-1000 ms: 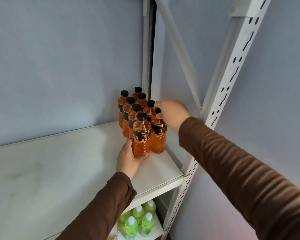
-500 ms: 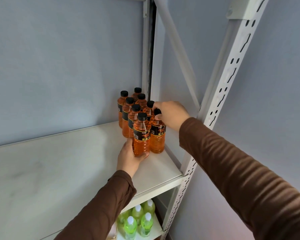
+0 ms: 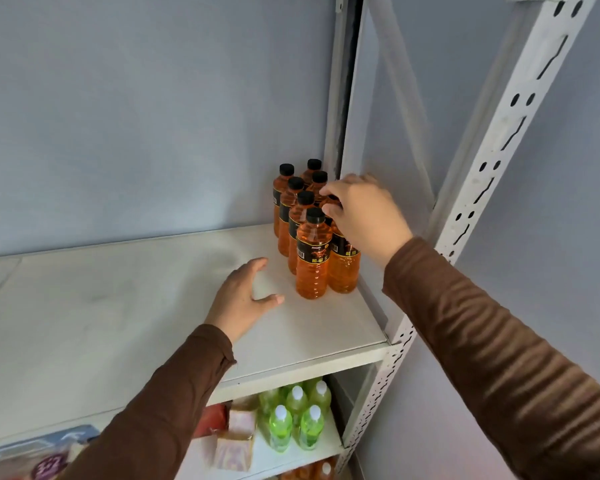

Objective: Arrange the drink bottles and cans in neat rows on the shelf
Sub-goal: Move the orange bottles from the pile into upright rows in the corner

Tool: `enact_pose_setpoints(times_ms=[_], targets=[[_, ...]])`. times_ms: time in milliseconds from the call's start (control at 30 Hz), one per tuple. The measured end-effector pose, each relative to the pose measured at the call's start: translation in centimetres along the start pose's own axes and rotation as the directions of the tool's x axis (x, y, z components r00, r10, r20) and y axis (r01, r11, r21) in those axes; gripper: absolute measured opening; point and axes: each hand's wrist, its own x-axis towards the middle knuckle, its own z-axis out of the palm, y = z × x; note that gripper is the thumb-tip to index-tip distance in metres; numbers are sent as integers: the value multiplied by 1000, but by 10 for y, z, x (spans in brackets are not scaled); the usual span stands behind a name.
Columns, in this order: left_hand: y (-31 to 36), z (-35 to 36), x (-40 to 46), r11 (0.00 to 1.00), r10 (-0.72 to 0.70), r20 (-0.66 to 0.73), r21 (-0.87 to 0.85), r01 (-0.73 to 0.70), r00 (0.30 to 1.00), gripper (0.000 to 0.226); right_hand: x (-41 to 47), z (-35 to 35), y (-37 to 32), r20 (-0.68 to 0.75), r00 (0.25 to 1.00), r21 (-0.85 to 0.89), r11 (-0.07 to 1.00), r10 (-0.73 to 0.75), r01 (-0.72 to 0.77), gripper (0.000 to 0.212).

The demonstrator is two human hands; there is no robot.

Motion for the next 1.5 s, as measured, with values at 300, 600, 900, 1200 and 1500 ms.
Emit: enact_pose_setpoints(times_ms=[300, 600, 900, 1200, 1500], targets=[[-25, -105, -65, 957, -3, -164, 285, 50, 987, 70, -18, 31, -106, -9, 968, 210, 946, -250, 246, 36], [-106, -233, -166, 930, -90, -276, 320, 180, 957, 69, -30, 66, -268, 23, 931, 333, 881, -363, 336, 39], [-216, -373, -280, 921, -150, -344, 292, 257, 927, 64, -50, 99, -471, 55, 902, 383, 843, -429, 378, 42], [-306, -479, -316, 909, -211, -409, 253, 332, 888, 63, -17, 136, -614, 84, 868, 437, 801, -489, 409, 43], [-394, -598, -282, 832, -243, -421, 373, 411, 874, 58, 70, 205, -707, 87, 876, 454, 802, -474, 389, 41]])
